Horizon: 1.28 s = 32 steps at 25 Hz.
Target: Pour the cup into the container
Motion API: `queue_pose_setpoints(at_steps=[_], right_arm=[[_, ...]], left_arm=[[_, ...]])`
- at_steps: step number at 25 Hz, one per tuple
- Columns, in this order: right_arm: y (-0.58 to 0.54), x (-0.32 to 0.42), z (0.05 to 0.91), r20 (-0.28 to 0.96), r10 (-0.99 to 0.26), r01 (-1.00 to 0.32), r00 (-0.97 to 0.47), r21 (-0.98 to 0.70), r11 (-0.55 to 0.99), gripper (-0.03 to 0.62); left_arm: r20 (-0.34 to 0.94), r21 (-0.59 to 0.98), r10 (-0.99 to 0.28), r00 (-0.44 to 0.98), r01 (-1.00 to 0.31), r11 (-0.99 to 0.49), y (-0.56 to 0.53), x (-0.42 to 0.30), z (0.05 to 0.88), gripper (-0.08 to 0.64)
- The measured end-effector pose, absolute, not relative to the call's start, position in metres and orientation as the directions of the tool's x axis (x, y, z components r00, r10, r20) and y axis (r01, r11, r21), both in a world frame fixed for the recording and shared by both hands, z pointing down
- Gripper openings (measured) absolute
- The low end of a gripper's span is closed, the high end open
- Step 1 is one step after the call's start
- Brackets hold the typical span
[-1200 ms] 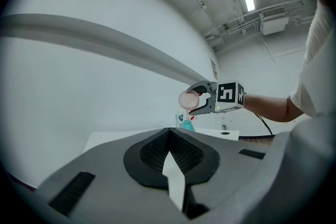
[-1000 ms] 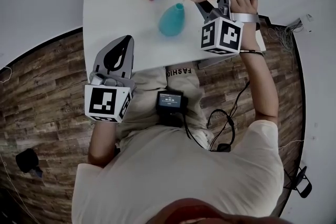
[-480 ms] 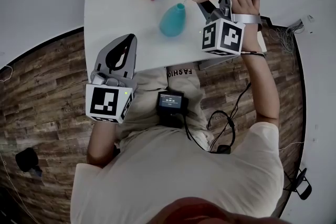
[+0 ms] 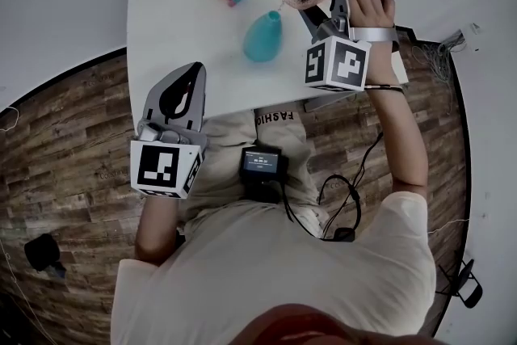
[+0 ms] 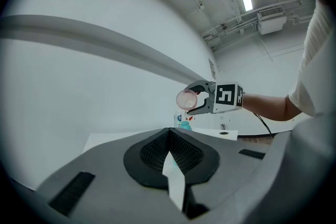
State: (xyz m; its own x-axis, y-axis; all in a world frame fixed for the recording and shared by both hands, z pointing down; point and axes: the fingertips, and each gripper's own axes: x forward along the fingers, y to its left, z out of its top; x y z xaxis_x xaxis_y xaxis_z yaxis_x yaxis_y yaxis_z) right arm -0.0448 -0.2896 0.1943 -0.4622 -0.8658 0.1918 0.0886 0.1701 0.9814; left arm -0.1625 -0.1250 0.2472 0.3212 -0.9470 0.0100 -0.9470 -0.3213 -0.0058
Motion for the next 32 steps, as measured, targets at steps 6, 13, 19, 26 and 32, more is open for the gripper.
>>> queue_pose_setpoints(at_steps=[6, 13, 19, 26, 32], right_arm=[[-0.29, -0.047, 0.199, 0.199, -0.863, 0.107, -0.464, 0.98, 0.168, 0.37], [-0.293, -0.048, 0.201, 0.192, -0.866, 0.114, -0.463, 0.981, 0.156, 0.37], [-0.291, -0.046, 0.2, 0.184, -0.868, 0.118, -0.461, 0.982, 0.145, 0.37], [-0.292, -0.043, 0.198, 0.176, -0.867, 0.115, -0.466, 0.984, 0.138, 0.37], [-0.289, -0.047, 0.197, 0.166, -0.862, 0.123, -0.479, 0.985, 0.121, 0.37]], left_arm=[[0.016, 0.001, -0.947, 0.322, -0.947, -0.322, -0.127, -0.162, 0.247, 0.012], [0.018, 0.007, -0.947, 0.32, -0.947, -0.32, -0.128, -0.163, 0.249, 0.012], [0.01, 0.024, -0.946, 0.325, -0.946, -0.324, -0.131, -0.161, 0.25, 0.012], [0.019, 0.044, -0.945, 0.326, -0.945, -0.325, -0.135, -0.16, 0.255, 0.012], [0.022, 0.047, -0.944, 0.33, -0.943, -0.328, -0.137, -0.157, 0.257, 0.012]])
